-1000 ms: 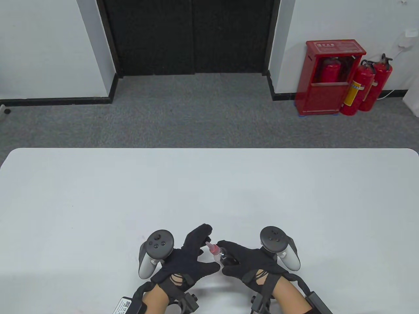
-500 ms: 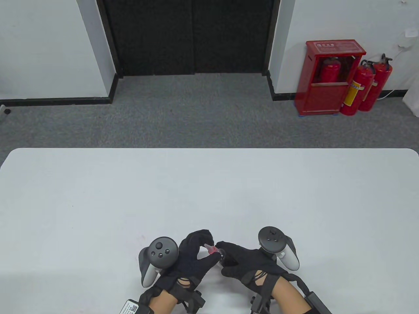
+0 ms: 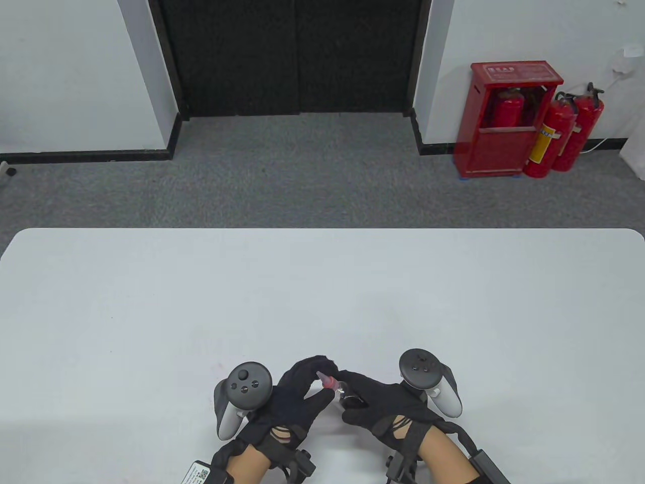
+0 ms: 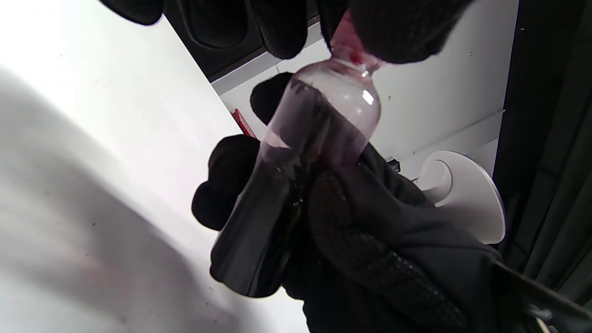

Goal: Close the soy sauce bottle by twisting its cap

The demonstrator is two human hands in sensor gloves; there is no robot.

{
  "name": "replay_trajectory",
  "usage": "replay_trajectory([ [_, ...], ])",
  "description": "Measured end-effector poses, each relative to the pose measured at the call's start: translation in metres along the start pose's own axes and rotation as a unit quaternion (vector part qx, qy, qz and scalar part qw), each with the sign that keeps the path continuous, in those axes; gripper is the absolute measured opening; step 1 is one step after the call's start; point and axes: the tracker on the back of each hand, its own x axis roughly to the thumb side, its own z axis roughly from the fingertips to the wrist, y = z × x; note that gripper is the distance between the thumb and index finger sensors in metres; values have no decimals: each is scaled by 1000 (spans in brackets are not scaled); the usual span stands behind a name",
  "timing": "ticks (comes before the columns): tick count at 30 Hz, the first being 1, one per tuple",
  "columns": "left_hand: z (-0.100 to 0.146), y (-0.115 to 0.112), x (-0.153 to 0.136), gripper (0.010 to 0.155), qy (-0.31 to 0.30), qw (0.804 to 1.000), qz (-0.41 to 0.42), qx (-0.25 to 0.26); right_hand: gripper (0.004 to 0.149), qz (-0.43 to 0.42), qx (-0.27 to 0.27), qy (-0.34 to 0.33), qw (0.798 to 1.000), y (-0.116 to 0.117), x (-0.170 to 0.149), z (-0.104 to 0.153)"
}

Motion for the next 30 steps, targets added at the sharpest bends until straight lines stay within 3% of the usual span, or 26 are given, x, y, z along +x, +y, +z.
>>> replay_trajectory([
  [19, -2, -1, -1, 62, -6, 1000, 18, -23, 76, 4, 0, -1, 1000, -1, 1, 0],
  [25, 1, 2, -1, 92, -5, 1000, -4, 9, 76, 7, 0, -2, 1000, -1, 1, 1],
  [30, 4, 6, -4, 92, 6, 999, -15, 46, 76, 15, -1, -6, 1000, 0, 3, 1],
])
